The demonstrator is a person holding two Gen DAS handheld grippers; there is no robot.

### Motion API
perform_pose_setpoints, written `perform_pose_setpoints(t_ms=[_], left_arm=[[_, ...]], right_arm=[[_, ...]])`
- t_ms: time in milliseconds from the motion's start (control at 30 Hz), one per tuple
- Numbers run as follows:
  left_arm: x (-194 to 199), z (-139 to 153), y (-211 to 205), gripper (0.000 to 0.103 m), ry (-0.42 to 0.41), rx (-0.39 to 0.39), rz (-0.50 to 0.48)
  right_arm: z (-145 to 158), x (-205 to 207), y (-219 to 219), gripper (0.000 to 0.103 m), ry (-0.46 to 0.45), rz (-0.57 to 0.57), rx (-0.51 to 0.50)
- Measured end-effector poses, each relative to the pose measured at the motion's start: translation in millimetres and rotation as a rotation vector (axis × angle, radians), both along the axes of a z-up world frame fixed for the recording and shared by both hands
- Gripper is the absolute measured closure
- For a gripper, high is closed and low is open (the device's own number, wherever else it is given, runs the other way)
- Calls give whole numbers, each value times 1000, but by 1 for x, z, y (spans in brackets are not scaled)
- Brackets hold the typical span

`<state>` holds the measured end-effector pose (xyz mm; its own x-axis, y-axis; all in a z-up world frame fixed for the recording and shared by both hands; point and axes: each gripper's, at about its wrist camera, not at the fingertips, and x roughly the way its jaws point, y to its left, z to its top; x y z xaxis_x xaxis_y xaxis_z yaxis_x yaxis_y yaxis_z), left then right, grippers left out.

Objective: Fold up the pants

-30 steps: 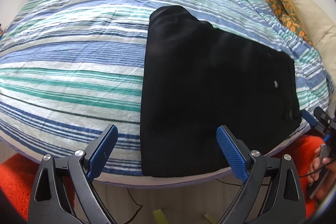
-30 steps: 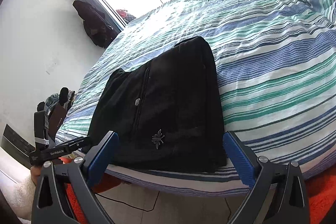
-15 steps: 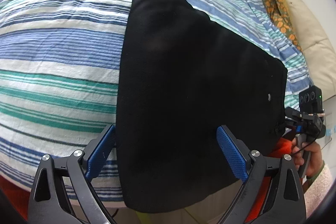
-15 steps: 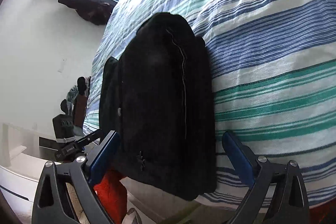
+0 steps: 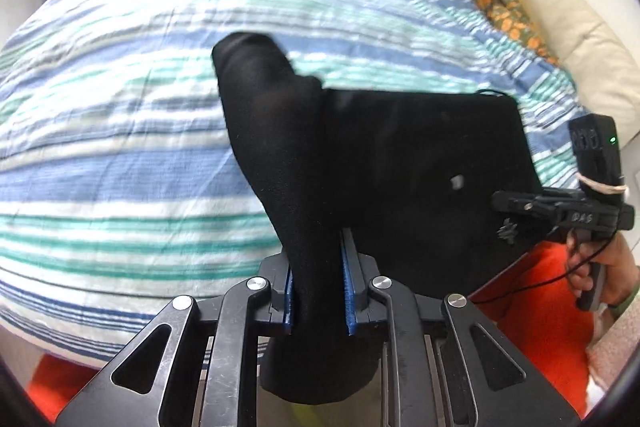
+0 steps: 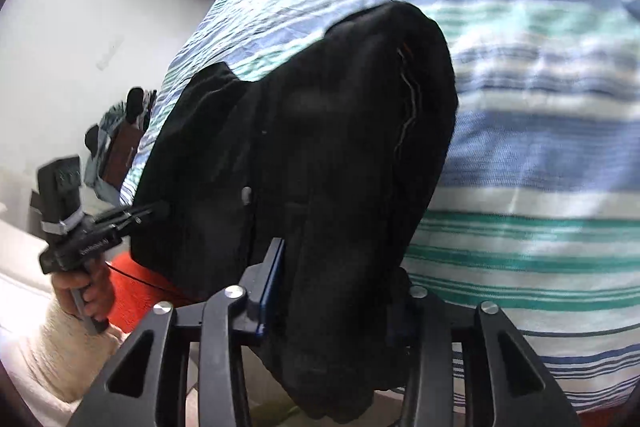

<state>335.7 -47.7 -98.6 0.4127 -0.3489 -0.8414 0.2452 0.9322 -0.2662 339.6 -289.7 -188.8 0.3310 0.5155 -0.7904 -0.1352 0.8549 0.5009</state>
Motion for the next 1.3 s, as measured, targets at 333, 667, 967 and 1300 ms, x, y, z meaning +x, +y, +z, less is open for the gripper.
perform_pose_setpoints(t_ms=[333,667,967,1300], left_arm=[[67,71,31,86,-149,-57,65],[130,11,56,54,-170,332,225],[18,3,47,4,-279,317,342],[-56,28,21,4,-173,288,365]], right_arm=[[77,66,45,69,-187,36,-19],[50,167,64,52,-118,-26,-266],[61,72,45,11,-232,-98,-451],[75,-40,85,0,-265,-181,-447]])
